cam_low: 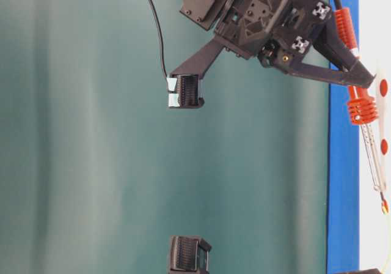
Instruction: Touch the tip of the soldering iron to the tip of the solder at the mark.
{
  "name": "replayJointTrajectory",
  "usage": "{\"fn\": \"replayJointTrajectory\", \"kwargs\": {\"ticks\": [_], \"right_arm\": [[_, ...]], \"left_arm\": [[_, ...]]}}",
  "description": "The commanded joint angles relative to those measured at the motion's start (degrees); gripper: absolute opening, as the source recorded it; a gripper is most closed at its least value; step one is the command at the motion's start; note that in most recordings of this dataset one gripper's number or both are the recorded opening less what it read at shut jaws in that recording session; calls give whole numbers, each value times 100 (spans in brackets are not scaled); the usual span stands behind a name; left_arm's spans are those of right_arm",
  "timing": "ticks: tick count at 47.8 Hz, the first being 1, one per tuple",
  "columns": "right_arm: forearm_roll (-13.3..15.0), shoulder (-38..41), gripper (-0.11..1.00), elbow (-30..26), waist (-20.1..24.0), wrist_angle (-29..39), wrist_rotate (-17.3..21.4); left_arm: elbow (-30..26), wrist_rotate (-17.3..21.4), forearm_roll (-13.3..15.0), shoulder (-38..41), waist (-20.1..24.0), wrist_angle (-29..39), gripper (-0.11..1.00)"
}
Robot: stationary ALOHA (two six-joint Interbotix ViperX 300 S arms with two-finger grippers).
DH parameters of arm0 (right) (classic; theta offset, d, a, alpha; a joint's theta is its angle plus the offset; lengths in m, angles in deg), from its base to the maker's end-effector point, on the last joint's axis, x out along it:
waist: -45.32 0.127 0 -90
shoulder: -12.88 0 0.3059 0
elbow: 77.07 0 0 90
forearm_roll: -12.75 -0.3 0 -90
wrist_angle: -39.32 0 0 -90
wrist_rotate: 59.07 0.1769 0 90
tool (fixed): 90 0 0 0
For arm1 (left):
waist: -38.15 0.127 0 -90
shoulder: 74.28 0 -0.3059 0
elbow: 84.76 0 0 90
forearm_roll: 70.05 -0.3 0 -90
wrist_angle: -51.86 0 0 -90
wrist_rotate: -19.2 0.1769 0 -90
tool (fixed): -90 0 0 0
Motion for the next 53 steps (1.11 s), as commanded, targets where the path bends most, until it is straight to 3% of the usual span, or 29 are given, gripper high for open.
{"fn": "replayJointTrajectory", "kwargs": {"ticks": [1,53], "right_arm": [[18,-70,6,-149,9,-44,0],[18,-79,6,-149,9,-53,0]], "left_arm": [[-97,9,9,-88,9,-18,2],[-132,44,9,-272,0,167,2]]}}
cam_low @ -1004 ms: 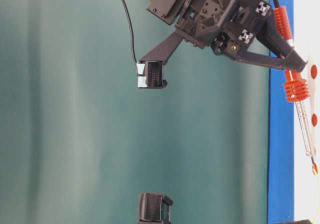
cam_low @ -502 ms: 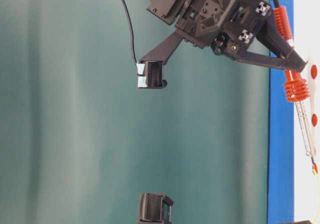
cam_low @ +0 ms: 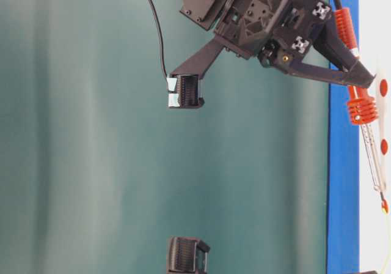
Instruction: Touch the tip of the soldering iron to the tip of the solder at the mark.
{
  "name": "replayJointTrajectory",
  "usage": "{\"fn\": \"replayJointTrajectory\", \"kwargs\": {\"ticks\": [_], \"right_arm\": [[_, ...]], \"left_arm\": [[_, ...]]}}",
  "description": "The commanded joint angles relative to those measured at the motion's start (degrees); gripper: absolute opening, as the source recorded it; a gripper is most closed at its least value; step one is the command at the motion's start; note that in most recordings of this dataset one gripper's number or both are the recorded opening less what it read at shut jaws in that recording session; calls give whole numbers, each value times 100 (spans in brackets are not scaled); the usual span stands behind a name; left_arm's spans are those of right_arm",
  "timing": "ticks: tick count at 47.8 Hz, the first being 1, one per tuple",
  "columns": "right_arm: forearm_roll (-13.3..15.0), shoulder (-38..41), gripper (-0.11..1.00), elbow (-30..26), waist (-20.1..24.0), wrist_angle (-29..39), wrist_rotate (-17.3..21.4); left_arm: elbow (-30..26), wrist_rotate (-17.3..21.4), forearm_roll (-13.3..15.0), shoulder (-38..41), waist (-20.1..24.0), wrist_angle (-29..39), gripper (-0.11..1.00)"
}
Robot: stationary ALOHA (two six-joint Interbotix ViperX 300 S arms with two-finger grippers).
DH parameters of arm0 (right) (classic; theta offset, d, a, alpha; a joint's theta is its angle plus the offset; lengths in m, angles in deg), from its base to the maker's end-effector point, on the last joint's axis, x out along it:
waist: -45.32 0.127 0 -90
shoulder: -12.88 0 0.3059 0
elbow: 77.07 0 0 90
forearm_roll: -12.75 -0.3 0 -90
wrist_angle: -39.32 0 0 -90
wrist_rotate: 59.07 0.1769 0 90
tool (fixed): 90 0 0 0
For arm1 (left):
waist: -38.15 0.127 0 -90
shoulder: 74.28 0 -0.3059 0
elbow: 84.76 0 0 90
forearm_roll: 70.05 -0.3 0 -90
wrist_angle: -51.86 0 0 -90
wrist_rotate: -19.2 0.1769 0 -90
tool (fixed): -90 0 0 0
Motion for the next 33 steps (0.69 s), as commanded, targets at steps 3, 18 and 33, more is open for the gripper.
{"fn": "replayJointTrajectory", "kwargs": {"ticks": [3,18,33], "right_arm": [[9,-70,6,-141,9,-53,0],[9,-79,6,-141,9,-62,-9],[9,-114,6,-141,9,-114,-9]], "left_arm": [[-141,9,9,-352,9,149,2],[325,-35,9,-1380,9,316,2],[492,-26,9,-1582,18,334,2]]}}
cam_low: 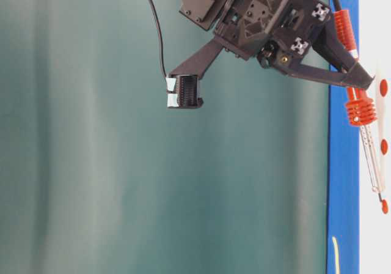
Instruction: Touch the tip of the soldering iron to the tip of the solder at the mark.
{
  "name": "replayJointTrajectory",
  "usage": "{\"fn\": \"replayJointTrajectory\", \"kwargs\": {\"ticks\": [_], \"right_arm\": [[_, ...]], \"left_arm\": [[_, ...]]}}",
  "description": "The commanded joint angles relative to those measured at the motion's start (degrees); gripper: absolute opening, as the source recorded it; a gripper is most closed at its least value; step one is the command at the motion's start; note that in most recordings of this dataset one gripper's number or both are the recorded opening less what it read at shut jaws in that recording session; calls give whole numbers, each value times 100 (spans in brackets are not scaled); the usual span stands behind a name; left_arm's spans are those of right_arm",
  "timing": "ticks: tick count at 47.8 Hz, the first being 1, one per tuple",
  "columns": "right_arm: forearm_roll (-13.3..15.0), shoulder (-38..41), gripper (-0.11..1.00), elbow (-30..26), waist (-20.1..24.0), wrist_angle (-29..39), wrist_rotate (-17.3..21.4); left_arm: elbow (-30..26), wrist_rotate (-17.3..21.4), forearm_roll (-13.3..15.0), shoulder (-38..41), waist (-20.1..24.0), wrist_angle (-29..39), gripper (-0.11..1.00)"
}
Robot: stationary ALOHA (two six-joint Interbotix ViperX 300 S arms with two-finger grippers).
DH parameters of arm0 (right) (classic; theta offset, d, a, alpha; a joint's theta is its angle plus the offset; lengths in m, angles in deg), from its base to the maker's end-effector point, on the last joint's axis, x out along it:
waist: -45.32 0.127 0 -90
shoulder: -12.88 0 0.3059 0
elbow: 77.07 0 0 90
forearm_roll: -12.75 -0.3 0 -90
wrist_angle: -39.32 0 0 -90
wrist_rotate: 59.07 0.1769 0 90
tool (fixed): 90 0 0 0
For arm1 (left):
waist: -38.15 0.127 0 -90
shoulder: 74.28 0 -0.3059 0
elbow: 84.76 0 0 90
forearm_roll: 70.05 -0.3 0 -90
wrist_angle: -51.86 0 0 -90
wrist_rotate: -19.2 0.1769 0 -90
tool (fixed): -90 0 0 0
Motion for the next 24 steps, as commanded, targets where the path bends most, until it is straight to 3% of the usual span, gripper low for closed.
{"fn": "replayJointTrajectory", "kwargs": {"ticks": [1,12,24], "right_arm": [[9,-132,6,-141,9,-62,0],[114,-694,6,114,-9,-62,0],[114,-1564,6,817,-70,-141,44]], "left_arm": [[-53,0,9,-44,0,-18,2],[-44,0,9,-44,0,-18,2],[-44,0,9,-53,0,-18,2]]}}
